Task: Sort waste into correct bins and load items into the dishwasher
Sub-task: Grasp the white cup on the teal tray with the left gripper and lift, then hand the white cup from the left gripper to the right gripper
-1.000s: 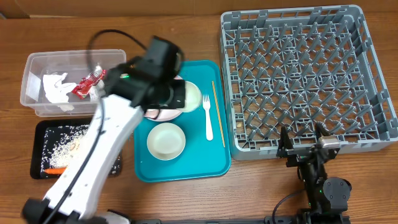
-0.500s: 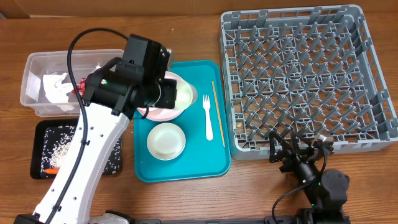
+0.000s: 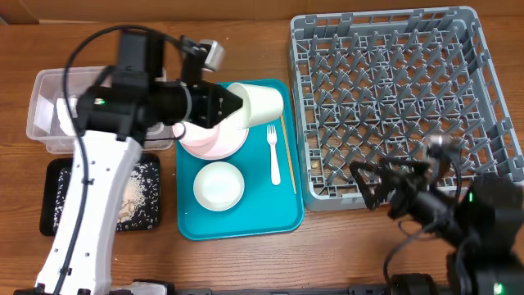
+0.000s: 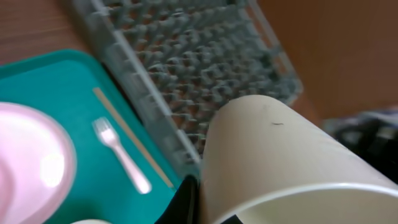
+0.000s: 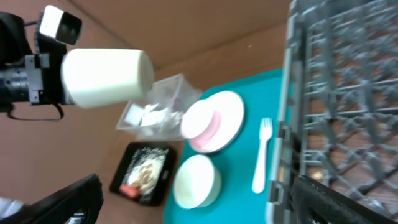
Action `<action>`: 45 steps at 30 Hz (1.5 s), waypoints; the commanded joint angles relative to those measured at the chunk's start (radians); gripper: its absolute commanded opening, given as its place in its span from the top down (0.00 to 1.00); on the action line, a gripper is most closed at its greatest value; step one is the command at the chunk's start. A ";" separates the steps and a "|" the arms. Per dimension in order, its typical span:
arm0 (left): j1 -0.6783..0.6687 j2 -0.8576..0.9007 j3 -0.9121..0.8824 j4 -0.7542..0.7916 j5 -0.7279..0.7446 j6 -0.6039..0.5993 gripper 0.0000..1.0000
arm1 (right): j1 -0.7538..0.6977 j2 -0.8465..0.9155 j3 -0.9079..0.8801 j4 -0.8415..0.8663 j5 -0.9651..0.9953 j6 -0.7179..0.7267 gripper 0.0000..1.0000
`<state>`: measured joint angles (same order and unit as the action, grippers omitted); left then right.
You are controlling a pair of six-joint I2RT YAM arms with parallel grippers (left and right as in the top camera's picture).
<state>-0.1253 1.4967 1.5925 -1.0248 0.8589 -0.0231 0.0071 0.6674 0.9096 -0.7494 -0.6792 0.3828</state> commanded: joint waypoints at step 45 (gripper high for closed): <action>-0.192 0.347 0.013 -0.045 0.720 0.398 0.96 | 0.132 0.507 0.047 0.454 -0.777 -0.488 0.25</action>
<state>-0.3019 1.8481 1.5925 -1.0698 1.5639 0.3447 0.1116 1.1873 0.9314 -0.3286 -1.4052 -0.0887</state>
